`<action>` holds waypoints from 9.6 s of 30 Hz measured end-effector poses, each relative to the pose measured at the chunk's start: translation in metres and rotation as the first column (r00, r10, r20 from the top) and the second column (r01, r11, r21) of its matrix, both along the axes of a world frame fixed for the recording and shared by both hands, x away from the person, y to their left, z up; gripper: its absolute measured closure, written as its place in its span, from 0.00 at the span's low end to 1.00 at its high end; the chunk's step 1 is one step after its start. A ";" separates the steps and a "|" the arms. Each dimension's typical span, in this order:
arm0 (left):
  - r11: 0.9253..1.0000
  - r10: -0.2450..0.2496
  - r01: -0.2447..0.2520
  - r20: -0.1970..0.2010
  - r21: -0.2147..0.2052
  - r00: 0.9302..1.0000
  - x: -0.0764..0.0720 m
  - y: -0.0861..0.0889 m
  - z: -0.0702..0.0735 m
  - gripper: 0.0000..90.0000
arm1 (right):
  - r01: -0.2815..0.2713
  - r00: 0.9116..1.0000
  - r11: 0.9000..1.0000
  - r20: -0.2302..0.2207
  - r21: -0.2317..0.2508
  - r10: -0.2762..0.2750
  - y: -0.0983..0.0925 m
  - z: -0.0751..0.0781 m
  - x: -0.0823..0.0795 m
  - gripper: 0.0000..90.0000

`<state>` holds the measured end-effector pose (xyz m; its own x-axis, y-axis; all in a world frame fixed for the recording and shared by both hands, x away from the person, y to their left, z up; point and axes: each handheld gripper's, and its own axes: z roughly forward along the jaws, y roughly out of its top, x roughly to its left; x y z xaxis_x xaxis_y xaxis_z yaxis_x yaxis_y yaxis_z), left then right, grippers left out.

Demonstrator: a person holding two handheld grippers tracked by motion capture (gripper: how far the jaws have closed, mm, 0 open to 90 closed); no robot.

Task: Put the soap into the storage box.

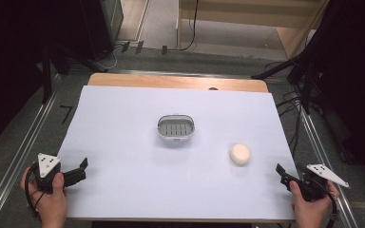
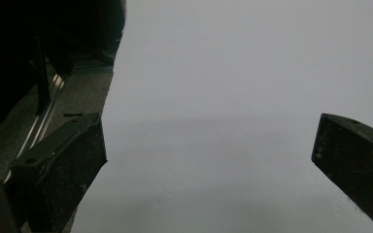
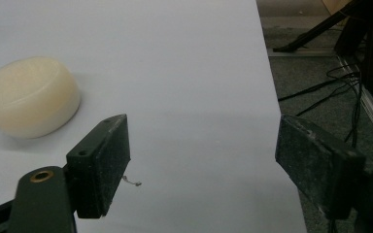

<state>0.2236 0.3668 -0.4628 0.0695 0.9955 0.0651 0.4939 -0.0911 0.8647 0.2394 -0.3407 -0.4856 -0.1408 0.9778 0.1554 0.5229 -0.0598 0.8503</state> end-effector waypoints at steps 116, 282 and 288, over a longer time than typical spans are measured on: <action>0.999 -0.017 0.016 0.003 0.032 1.000 -0.001 -0.003 0.000 0.00 | -0.272 0.953 0.961 -0.151 -0.055 0.261 0.147 0.018 0.072 0.28; 1.000 -0.026 0.026 -0.006 0.018 1.000 0.001 -0.002 -0.001 0.00 | -0.435 0.890 0.901 -0.153 0.001 0.430 0.316 0.053 0.147 0.28; 0.999 -0.026 0.026 -0.007 0.019 1.000 0.001 -0.002 -0.001 0.00 | -0.431 0.892 0.902 -0.146 0.011 0.428 0.312 0.054 0.146 0.29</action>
